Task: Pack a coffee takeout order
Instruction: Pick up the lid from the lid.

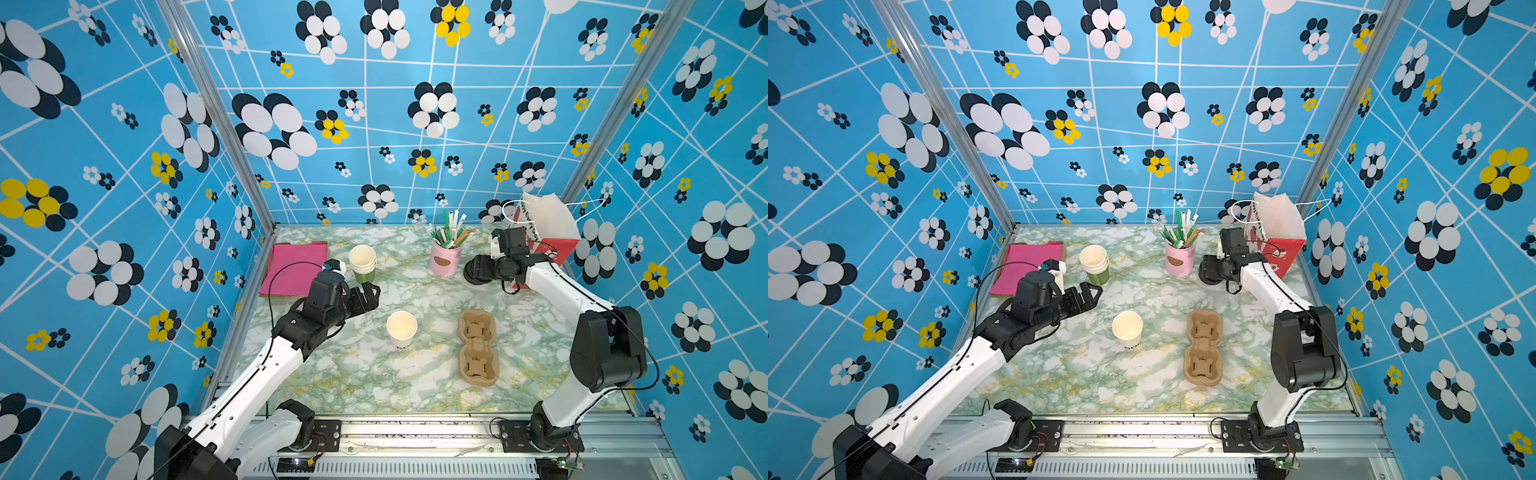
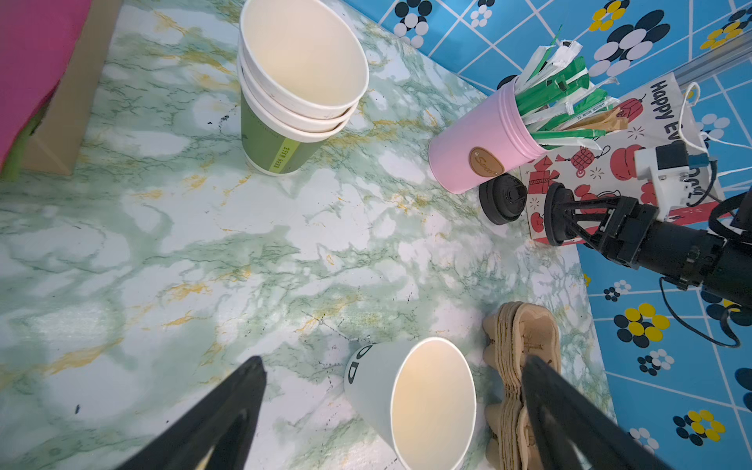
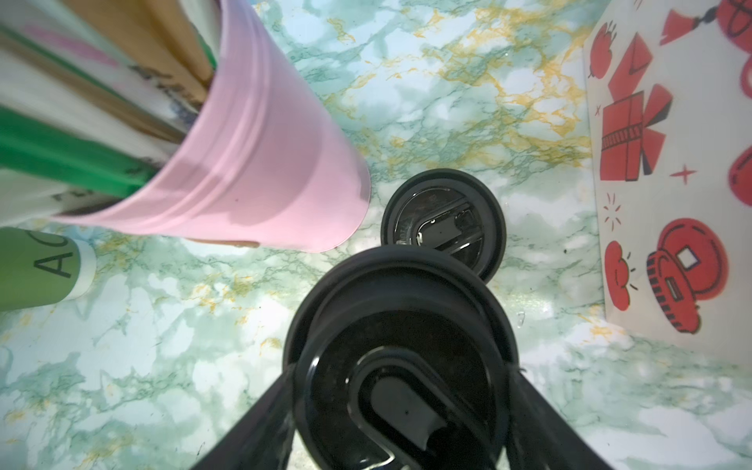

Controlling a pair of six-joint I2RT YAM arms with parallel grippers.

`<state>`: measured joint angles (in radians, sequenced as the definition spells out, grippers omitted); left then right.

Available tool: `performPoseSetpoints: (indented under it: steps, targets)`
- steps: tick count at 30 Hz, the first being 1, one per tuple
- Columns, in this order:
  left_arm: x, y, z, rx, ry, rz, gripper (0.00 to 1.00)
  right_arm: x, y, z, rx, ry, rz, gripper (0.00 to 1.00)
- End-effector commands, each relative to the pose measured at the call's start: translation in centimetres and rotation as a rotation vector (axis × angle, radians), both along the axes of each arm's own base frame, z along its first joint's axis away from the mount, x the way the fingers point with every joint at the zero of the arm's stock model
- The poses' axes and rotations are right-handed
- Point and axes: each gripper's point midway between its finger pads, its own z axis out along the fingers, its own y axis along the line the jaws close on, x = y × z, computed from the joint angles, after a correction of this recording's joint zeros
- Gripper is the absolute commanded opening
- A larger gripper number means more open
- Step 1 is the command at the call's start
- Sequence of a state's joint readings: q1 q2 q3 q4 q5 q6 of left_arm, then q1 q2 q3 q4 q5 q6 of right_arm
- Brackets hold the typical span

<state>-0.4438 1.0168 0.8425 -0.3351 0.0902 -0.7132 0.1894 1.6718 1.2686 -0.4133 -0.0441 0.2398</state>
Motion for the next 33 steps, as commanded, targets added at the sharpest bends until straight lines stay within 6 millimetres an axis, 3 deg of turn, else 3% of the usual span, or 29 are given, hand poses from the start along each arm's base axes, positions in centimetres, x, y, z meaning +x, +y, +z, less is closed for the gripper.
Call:
performPoseSetpoints:
  steps: [1,12,20,25,33]
  targets:
    - [0.2,0.3,0.6,0.001,-0.037,-0.003,0.99,-1.6,1.2,0.9,0.037,0.005,0.013,0.75]
    - [0.2,0.3,0.7,0.073,-0.079,-0.056,0.99,-5.9,4.0,3.4,0.082,-0.018,0.075,0.75]
    - [-0.3,-1.1,1.6,0.130,-0.157,-0.214,0.99,-8.4,6.2,5.4,0.142,-0.043,0.148,0.75]
    - [-1.0,-1.7,1.9,0.174,-0.184,-0.304,0.99,-9.6,8.4,6.6,0.162,-0.053,0.246,0.75]
    - [-1.7,-2.4,1.8,0.193,-0.170,-0.385,0.99,-12.5,13.9,7.8,0.157,-0.037,0.486,0.75]
